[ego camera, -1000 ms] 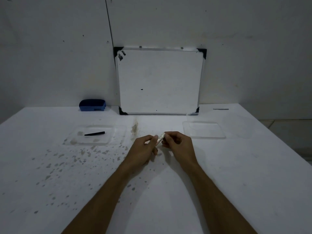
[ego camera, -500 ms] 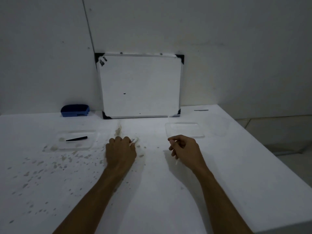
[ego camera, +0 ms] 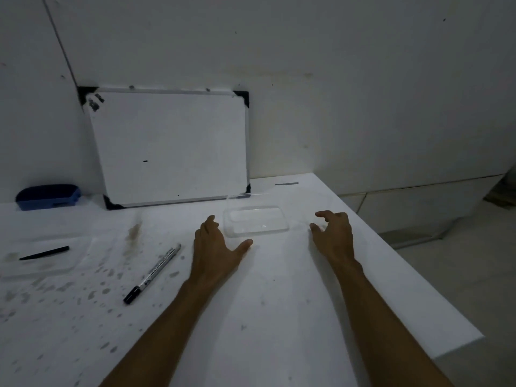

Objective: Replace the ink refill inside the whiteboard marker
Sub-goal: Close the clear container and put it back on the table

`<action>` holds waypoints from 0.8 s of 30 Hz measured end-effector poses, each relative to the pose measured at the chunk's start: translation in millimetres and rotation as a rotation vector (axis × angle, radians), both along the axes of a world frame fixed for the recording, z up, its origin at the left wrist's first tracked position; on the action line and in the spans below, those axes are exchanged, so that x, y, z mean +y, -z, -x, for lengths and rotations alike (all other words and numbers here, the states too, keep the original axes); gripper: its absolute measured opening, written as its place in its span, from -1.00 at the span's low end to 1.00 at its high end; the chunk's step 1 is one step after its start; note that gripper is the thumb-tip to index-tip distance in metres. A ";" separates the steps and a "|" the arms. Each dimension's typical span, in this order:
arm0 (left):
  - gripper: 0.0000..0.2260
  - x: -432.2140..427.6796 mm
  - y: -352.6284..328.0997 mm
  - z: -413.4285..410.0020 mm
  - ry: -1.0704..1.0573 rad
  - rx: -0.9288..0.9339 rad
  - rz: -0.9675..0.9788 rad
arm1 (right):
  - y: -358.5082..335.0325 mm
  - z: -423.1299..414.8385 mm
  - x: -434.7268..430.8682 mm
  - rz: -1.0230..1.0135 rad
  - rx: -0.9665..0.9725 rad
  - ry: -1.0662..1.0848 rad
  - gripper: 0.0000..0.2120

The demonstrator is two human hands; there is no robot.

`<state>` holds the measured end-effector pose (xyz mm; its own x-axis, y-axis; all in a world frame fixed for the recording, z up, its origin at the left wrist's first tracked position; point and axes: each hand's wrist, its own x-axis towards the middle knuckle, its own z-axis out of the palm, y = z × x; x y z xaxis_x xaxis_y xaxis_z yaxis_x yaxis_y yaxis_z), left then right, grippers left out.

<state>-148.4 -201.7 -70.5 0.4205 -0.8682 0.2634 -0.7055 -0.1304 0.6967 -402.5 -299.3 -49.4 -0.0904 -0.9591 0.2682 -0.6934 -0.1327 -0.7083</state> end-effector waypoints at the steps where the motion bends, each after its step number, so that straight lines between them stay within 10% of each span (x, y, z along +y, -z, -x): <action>1: 0.04 -3.3 0.9 -3.3 -0.003 0.020 -0.005 | 2.0 3.4 -5.4 -0.022 0.004 -0.012 -0.65; 12: -0.03 -5.8 3.5 -17.2 0.060 0.124 0.013 | 13.5 6.8 -25.3 0.237 0.114 -0.079 -0.88; 19: -0.21 -6.7 -7.1 -17.5 0.050 0.308 0.042 | -29.4 -12.8 -2.8 0.431 -0.262 0.071 -0.85; 24: -0.35 -6.9 -22.7 -22.9 0.044 0.400 0.086 | -55.1 -26.3 13.1 0.181 -0.817 0.055 -0.78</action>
<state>-125.4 -208.6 -47.8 0.4675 -0.8696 0.1588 -0.3807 -0.0359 0.9240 -376.2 -286.2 5.7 -0.3682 -0.8962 0.2474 0.0204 -0.2738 -0.9616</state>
